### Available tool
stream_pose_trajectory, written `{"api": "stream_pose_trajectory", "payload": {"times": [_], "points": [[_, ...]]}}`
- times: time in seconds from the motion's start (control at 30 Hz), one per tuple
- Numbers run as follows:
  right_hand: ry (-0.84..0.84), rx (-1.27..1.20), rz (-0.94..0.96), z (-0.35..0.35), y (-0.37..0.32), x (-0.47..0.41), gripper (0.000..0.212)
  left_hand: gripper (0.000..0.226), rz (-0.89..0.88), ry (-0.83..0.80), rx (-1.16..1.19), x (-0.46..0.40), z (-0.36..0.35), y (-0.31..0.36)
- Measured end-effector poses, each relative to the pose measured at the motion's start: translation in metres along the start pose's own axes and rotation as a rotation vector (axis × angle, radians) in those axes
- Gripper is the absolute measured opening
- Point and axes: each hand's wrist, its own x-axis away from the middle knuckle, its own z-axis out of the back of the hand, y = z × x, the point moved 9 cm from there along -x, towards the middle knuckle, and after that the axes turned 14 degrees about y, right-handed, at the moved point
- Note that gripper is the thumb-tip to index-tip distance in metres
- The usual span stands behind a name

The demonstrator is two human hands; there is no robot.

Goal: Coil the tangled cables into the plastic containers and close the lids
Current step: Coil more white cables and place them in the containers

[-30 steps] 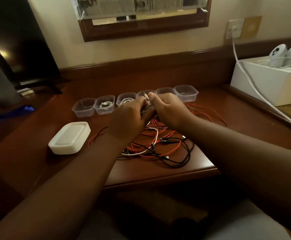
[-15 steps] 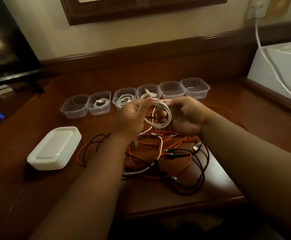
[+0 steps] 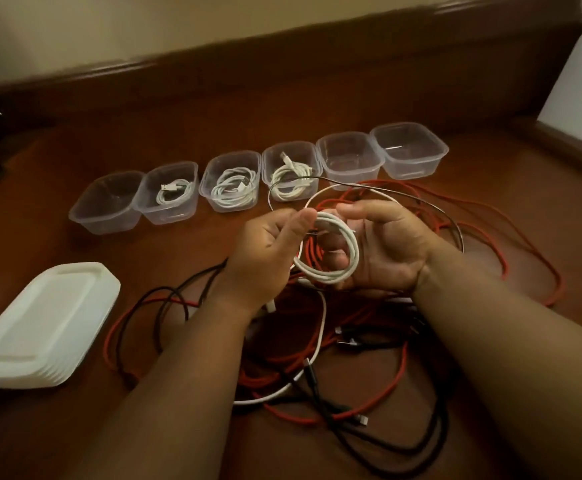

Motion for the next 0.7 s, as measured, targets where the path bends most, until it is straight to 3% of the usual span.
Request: {"api": "stream_pose_trajectory", "payload": {"times": [0.07,0.17,0.33,0.43,0.57,0.7], "points": [[0.006,0.086,0.057,-0.001,-0.002,0.000,0.028,0.033,-0.035,-0.018,-0.016,0.001,-0.002,0.002],[0.110,0.271,0.231,0.007,-0.017,0.000,0.015,0.041,-0.055,0.016,-0.043,0.002,0.000,0.002],[0.040,0.196,0.225,0.003,-0.018,0.004,0.025,0.065,-0.058,0.023,0.015,0.000,0.002,0.003],[-0.018,0.042,0.165,0.002,-0.013,0.004,0.030,0.056,-0.023,0.017,0.088,0.001,0.001,0.007],[-0.117,0.046,0.158,-0.003,-0.011,0.006,0.038,0.034,-0.005,0.003,0.128,0.005,-0.002,0.012],[-0.022,0.148,0.201,0.000,-0.013,0.004,0.033,0.031,0.013,-0.041,0.151,0.010,-0.009,0.014]]}}
